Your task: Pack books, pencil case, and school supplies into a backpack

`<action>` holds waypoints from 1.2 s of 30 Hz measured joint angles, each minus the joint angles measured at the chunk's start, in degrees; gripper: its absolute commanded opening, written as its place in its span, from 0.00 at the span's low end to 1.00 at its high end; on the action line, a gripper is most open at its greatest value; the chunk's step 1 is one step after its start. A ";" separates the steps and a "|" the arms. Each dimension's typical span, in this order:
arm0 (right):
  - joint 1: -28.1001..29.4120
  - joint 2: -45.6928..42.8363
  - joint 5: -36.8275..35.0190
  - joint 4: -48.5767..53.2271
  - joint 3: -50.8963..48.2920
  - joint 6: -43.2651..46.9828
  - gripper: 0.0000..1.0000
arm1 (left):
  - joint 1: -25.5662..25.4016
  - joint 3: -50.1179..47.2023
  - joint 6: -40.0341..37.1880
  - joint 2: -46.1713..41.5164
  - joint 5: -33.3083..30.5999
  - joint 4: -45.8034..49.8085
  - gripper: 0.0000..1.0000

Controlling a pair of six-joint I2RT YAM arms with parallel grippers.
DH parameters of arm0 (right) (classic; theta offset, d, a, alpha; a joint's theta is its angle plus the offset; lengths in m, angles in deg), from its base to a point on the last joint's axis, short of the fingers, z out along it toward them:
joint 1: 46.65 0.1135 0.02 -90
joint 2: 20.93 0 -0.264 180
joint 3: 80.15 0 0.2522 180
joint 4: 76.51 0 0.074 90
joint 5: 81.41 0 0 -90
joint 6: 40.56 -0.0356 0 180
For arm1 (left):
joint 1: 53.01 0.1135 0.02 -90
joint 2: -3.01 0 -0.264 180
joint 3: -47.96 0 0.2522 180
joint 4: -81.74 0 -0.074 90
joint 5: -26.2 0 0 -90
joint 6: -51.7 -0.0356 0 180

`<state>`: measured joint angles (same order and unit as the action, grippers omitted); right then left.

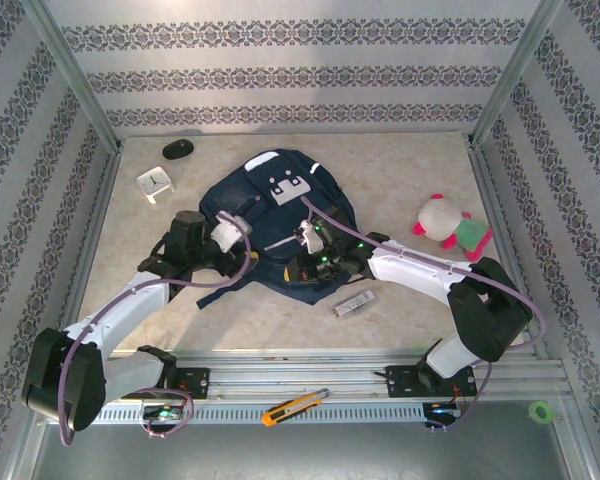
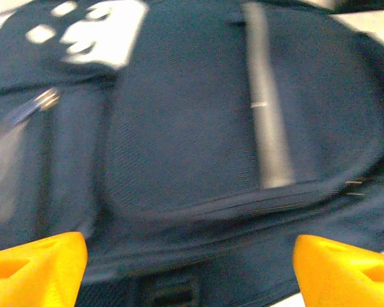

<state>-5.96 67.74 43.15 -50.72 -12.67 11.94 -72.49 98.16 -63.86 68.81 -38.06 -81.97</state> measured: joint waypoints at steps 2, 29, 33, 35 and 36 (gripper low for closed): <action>-0.09 0.00 0.48 0.00 0.09 -0.31 0.00 | -3.61 0.35 -5.11 1.55 1.22 -0.02 0.83; -7.89 -4.52 -0.50 9.01 0.96 7.34 0.00 | -8.26 3.87 -25.11 10.73 1.86 -0.72 0.07; -7.61 -4.52 -1.57 11.15 0.76 7.56 0.00 | -6.75 3.87 -24.11 9.99 2.21 0.28 0.09; -5.88 -4.52 -1.60 11.02 0.74 7.56 0.01 | -6.73 3.87 -22.73 10.01 2.43 0.26 0.09; -4.72 -4.52 -1.84 10.88 0.68 7.56 0.09 | -6.73 3.87 -21.88 10.01 2.60 0.24 0.09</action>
<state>-10.68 63.21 41.32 -39.83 -12.00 19.50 -79.22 102.03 -85.74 78.82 -35.46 -81.73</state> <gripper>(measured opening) 0.045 0.113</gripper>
